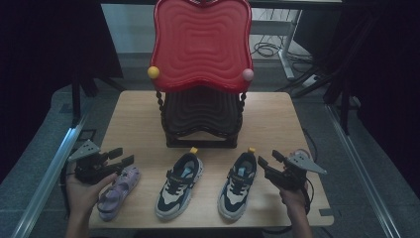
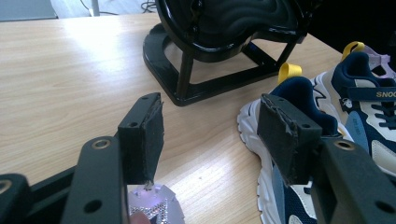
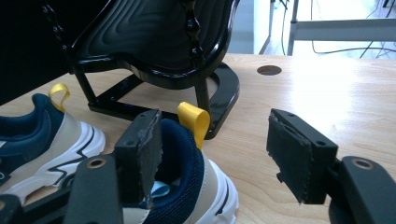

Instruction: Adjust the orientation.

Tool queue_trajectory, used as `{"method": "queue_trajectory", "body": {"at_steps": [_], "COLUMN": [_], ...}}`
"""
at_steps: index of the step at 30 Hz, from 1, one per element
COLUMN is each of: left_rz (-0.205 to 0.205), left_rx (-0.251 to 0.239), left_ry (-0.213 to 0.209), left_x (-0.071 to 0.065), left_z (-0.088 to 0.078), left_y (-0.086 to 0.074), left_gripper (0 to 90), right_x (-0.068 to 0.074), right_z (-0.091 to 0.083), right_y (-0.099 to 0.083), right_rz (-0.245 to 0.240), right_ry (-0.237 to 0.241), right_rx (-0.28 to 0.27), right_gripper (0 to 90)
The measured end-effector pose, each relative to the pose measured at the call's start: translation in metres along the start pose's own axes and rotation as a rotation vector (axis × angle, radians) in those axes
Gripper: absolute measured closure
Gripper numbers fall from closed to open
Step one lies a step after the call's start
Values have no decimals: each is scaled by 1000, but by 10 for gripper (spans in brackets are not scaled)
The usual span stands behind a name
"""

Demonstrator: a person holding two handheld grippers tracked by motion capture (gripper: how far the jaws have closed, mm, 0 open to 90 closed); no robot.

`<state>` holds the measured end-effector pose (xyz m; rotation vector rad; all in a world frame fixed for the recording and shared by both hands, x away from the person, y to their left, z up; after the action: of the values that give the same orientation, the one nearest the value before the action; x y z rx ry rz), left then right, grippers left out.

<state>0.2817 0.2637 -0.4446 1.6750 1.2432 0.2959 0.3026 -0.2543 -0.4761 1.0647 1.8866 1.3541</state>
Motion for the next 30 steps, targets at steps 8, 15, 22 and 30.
{"method": "queue_trajectory", "body": {"at_steps": [8,15,22,30], "left_rz": [8,14,16,8], "left_rx": [23,41,42,44], "left_ry": [-9,-6,-5,6], "left_x": [-2,-5,-4,-1], "left_z": [5,6,2,0], "left_y": [-5,-7,-8,-11], "left_gripper": [409,400,396,391], "right_x": [-5,-14,-27,-41], "right_z": [-1,-8,-16,-23], "right_y": [0,-2,-8,-19], "right_rz": [5,-33,-41,-33], "right_ry": [0,11,25,39], "right_rx": [-1,51,114,155], "right_gripper": [328,420,722,896]}}
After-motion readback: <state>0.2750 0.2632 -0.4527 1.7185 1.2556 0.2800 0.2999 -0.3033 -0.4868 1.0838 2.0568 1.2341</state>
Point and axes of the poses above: each handheld gripper's, and its own axes: z roughly forward along the jaws, y roughly out of its top, x roughly to its left, the point moved 3 cm from there along z, roughly forward along the jaws, and after that the axes turned 9 degrees about -z, right-handed, at the moved point
